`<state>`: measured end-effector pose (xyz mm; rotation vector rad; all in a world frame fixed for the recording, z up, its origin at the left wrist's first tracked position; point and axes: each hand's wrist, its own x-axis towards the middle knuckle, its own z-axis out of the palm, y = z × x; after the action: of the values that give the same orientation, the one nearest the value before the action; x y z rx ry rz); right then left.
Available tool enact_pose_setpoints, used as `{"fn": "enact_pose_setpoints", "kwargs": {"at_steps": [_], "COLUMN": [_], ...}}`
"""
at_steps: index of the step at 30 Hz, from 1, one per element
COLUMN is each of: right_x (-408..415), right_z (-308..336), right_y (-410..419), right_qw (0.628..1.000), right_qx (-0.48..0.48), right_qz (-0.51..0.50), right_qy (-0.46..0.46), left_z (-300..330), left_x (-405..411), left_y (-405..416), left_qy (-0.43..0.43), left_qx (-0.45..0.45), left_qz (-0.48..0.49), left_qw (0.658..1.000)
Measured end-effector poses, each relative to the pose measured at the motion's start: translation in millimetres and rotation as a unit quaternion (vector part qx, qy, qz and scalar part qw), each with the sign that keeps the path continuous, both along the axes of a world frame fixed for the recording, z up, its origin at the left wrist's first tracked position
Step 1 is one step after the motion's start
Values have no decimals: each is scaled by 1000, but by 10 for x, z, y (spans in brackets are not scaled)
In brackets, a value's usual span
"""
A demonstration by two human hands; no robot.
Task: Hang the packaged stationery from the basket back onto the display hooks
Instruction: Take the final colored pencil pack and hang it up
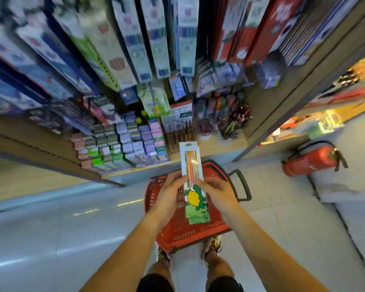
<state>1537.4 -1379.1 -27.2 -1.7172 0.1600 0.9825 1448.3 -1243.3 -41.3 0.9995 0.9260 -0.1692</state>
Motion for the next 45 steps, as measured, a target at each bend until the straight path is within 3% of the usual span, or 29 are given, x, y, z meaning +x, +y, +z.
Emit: {"fn": "enact_pose_setpoints", "kwargs": {"at_steps": [5,10,19,22,27,33,36,39,45], "right_x": [280,518,685,700,708,884,1057,1304,1928], "right_z": [1890,3442,5278,5555,5790,5925,6042,6198,6652], "right_y": [160,311,398,419,459,489,491,520,704], "right_qw": [989,948,833,793,728,719,713,686,643], "right_qx": [73,172,317,330,318,236,230,216,68], "right_qz": [-10,-48,-115,-134,-176,-107,-96,-117,-138], "right_qy": [-129,-263,-439,-493,-581,-645,-655,-685,-750], "left_z": [1925,3532,5427,5779,6109,6363,6493,6618,6806], "left_x": [291,589,849,880,1022,1266,1421,1559,1766], "left_y": [150,226,225,152,95,122,150,176,310], "left_qy": [-127,-297,-484,-515,-519,-511,-523,-534,-553], "left_qx": [79,148,181,236,282,277,299,333,329], "left_qz": [-5,14,14,4,28,39,51,62,70], "left_qw": [989,943,856,824,806,813,797,775,762]}}
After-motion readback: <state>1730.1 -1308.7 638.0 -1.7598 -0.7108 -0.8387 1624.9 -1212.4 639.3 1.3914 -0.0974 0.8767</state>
